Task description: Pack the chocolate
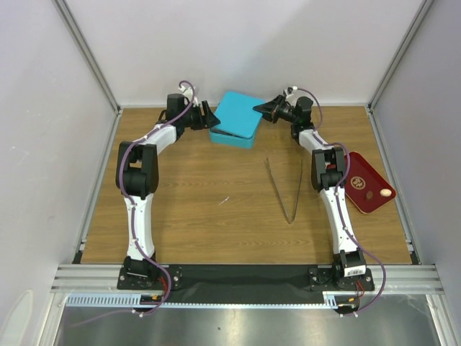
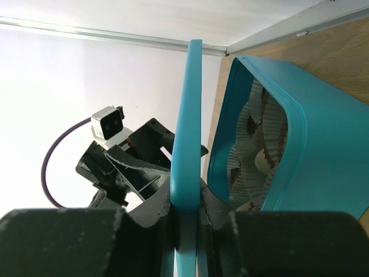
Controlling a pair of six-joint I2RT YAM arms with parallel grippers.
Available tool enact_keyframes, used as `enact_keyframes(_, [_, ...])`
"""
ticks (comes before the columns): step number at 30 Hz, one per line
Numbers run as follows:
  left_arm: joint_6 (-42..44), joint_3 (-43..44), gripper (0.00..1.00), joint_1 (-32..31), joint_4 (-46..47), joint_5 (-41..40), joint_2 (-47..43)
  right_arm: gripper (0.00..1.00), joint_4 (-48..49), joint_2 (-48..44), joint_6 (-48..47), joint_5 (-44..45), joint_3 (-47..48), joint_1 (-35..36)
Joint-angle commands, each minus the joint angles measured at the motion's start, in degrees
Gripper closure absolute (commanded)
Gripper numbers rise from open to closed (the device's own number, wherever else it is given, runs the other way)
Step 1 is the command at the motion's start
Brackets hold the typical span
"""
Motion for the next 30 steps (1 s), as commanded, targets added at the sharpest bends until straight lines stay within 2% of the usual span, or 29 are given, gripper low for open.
enact_keyframes(1, [1.12,2.40,0.30,0.80,0.49,0.78,0.37,1.00,2.48,-0.58,0.29,-1.55,1.98,0.65])
enact_keyframes(12, [0.68,1.52,0.27,1.15,2.51,2.28,-0.16,1.00,-0.95,-0.05,-1.81,-1.37,2.94,0.65])
enact_keyframes(30, [-0.64,4.95,0.30,1.15,-0.57,1.84,3.97,1.00,-5.43,1.79,-3.58,-1.72,4.79,0.74])
